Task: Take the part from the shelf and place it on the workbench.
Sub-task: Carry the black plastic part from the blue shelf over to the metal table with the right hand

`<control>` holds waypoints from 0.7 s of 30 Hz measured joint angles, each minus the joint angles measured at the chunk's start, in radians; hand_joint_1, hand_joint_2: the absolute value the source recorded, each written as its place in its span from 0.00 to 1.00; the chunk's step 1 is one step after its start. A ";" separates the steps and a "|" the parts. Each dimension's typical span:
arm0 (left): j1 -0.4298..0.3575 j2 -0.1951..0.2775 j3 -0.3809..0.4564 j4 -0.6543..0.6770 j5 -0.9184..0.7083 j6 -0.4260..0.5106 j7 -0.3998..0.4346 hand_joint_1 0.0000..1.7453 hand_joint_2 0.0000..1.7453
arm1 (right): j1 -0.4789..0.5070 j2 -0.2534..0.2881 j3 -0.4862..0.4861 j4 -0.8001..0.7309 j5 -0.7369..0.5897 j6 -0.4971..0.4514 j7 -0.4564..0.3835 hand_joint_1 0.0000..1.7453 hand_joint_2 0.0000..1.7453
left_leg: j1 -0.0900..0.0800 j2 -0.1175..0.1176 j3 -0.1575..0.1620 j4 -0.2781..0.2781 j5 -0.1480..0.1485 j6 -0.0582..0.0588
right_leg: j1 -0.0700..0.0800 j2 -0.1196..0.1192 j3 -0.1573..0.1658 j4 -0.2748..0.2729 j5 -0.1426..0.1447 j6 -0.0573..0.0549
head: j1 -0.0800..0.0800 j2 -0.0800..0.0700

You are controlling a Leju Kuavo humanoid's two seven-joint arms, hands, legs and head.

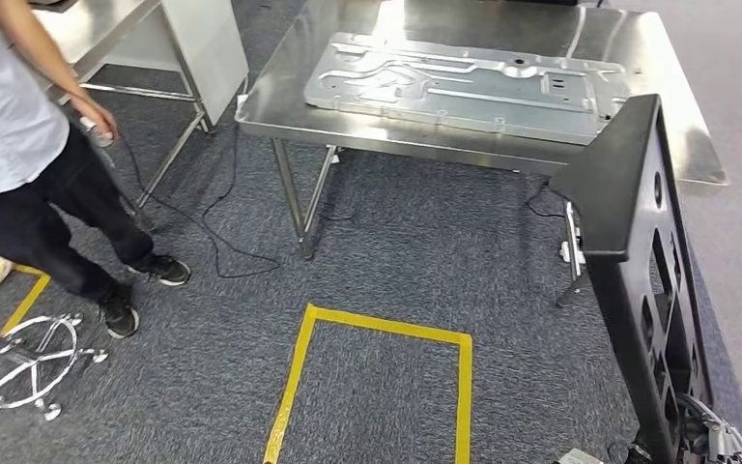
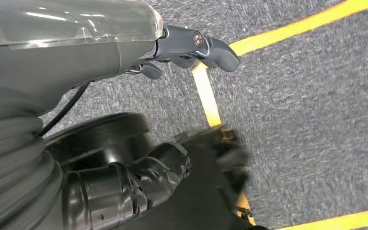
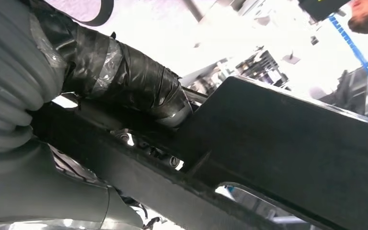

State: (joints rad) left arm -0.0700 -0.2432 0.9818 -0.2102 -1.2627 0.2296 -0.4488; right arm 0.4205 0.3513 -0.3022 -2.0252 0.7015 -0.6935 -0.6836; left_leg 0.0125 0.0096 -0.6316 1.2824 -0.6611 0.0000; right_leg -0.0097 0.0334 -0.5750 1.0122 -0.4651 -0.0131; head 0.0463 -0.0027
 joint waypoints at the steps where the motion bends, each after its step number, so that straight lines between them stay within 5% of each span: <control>1: 0.002 0.000 0.000 0.000 0.000 0.000 0.000 0.00 1.00 | 0.000 0.000 0.000 0.000 0.000 0.000 0.000 1.00 1.00 | 0.000 -0.003 -0.009 0.004 0.017 0.001 | 0.001 0.014 0.001 0.002 -0.001 0.000 | 0.000 0.000; 3: 0.003 0.001 0.000 0.000 0.000 0.000 0.000 0.00 1.00 | 0.000 0.000 0.000 0.000 0.000 0.000 0.000 1.00 1.00 | 0.000 -0.019 0.022 -0.094 0.095 0.007 | 0.002 0.043 0.003 0.010 -0.006 0.001 | 0.000 0.000; 5: 0.004 0.001 0.000 0.000 0.000 0.000 0.000 0.00 1.00 | -0.001 0.000 0.000 0.001 0.000 0.000 0.000 1.00 1.00 | 0.002 -0.066 0.064 -0.209 0.148 0.015 | 0.003 0.067 0.000 0.018 -0.011 0.009 | 0.000 0.000; 7: 0.002 0.002 0.000 0.000 0.000 0.000 0.000 0.00 1.00 | 0.000 0.000 0.001 0.001 0.000 0.000 0.000 1.00 1.00 | -0.001 -0.089 0.079 -0.247 0.152 0.022 | -0.001 0.087 -0.007 0.021 -0.012 0.021 | 0.000 0.000; 9: -0.001 0.002 0.001 0.000 0.000 0.000 0.000 0.00 1.00 | 0.002 0.001 0.002 0.001 0.000 0.000 0.000 1.00 1.00 | -0.002 -0.068 0.086 -0.256 0.158 0.032 | -0.006 0.100 -0.011 0.020 -0.009 0.033 | 0.000 0.000; 11: -0.001 0.001 0.001 0.000 0.000 0.000 -0.001 0.00 1.00 | 0.002 0.001 0.002 0.000 0.000 0.000 0.000 1.00 1.00 | 0.002 -0.041 0.095 -0.270 0.165 0.046 | -0.003 0.060 -0.028 0.054 -0.030 0.042 | 0.003 0.000; 13: 0.000 0.001 0.001 0.000 0.000 -0.001 -0.002 0.00 1.00 | 0.000 0.001 0.002 0.001 0.002 0.000 -0.001 1.00 1.00 | 0.003 -0.013 0.100 -0.277 0.165 0.055 | -0.003 0.000 -0.081 0.160 -0.085 0.050 | 0.006 0.000; 15: 0.002 0.001 0.001 0.000 0.001 -0.002 -0.003 0.00 1.00 | -0.001 0.001 0.002 0.005 0.007 0.000 0.000 1.00 1.00 | 0.002 0.014 0.102 -0.277 0.161 0.056 | -0.009 -0.021 -0.139 0.269 -0.123 0.059 | 0.006 0.000; 16: 0.003 0.001 0.002 0.000 0.001 -0.002 -0.003 0.00 1.00 | 0.000 0.001 0.002 0.007 0.010 0.000 0.002 1.00 1.00 | 0.001 0.024 0.104 -0.277 0.158 0.054 | -0.012 -0.025 -0.147 0.281 -0.116 0.063 | 0.006 0.000; 19: 0.001 0.001 0.002 0.000 0.001 -0.004 -0.005 0.00 1.00 | 0.000 0.001 0.004 0.015 0.026 0.000 0.009 1.00 1.00 | 0.002 0.042 0.114 -0.275 0.148 0.043 | -0.019 -0.040 -0.063 0.121 -0.027 0.064 | 0.006 0.000; 21: -0.001 0.001 0.002 0.000 0.002 -0.005 -0.009 0.00 1.00 | 0.000 0.000 0.009 0.021 0.035 0.000 0.017 1.00 1.00 | -0.001 0.046 0.118 -0.274 0.142 0.032 | -0.014 -0.049 -0.014 0.027 0.000 0.055 | 0.006 0.000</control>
State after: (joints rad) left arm -0.0713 -0.2421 0.9841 -0.2106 -1.2604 0.2250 -0.4576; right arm 0.4208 0.3518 -0.2936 -2.0045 0.7361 -0.6931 -0.6666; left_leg 0.0115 0.0560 -0.5136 1.0085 -0.5195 0.0321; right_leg -0.0241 -0.0154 -0.5885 1.0393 -0.4654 0.0419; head 0.0522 -0.0027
